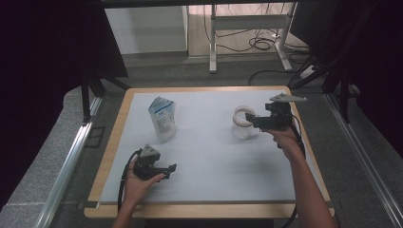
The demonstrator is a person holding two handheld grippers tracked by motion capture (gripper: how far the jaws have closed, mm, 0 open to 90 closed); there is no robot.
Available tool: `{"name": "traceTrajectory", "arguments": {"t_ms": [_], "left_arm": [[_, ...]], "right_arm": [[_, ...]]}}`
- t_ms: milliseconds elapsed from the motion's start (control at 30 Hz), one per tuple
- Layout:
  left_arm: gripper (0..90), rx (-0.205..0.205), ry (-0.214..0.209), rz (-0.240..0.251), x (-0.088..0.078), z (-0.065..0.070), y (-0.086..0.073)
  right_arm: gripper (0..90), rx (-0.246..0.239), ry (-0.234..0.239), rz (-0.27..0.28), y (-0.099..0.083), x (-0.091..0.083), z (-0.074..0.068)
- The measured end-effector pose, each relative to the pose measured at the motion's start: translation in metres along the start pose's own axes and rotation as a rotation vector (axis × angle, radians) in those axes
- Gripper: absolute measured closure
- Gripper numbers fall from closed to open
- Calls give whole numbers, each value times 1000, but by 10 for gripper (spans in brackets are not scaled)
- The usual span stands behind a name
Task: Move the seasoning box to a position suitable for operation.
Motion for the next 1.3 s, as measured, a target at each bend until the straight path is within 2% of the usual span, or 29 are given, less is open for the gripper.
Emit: {"name": "traceTrajectory", "arguments": {"t_ms": [33, 133, 267, 300, 333, 467, 600, 767, 867, 933, 1000, 1200, 1300], "left_arm": [[172, 0, -2, 1, 0, 1, 0], [172, 0, 0, 2, 0, 1, 0], [166, -1, -1, 0, 0, 1, 0], [166, -6, -18, -1, 0, 2, 0], [166, -6, -18, -1, 0, 2, 0], [166, 0, -25, -5, 1, 3, 0], [166, 13, -30, -13, 3, 5, -1], [166, 10, -31, -13, 4, 5, -1], [166, 11, -31, -12, 4, 5, -1], [166, 13, -33, -14, 4, 5, -1], [166, 15, -36, -16, 4, 5, -1], [166, 20, -37, -16, 4, 7, -1], [166, 16, -41, -12, 3, 7, -1]], "right_arm": [[49, 3, -7, -18, 0, 10, 7], [49, 5, -1, -27, -1, 17, 9], [50, -19, -4, -63, -6, 33, 12], [49, -18, -2, -67, -7, 35, 13], [49, -18, -2, -67, -7, 35, 13], [40, -21, 0, -133, -15, 50, 19], [30, -32, 19, -162, -20, 61, 20], [31, -41, 11, -194, -25, 75, 21], [37, -49, 9, -208, -28, 79, 23], [71, -69, -12, -232, -31, 80, 25], [72, -75, -4, -232, -31, 79, 26], [78, -57, -12, -234, -30, 80, 25], [111, -42, -26, -238, -29, 78, 23]]}}
Point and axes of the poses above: each handheld gripper's, and its own axes: x roughly forward along the jaws, y roughly out of its top, z roughly to its right, the point moved 2 cm from there along x, roughly forward along the jaws, and after that the axes turned 14 degrees about y, right-handed, at the moved point
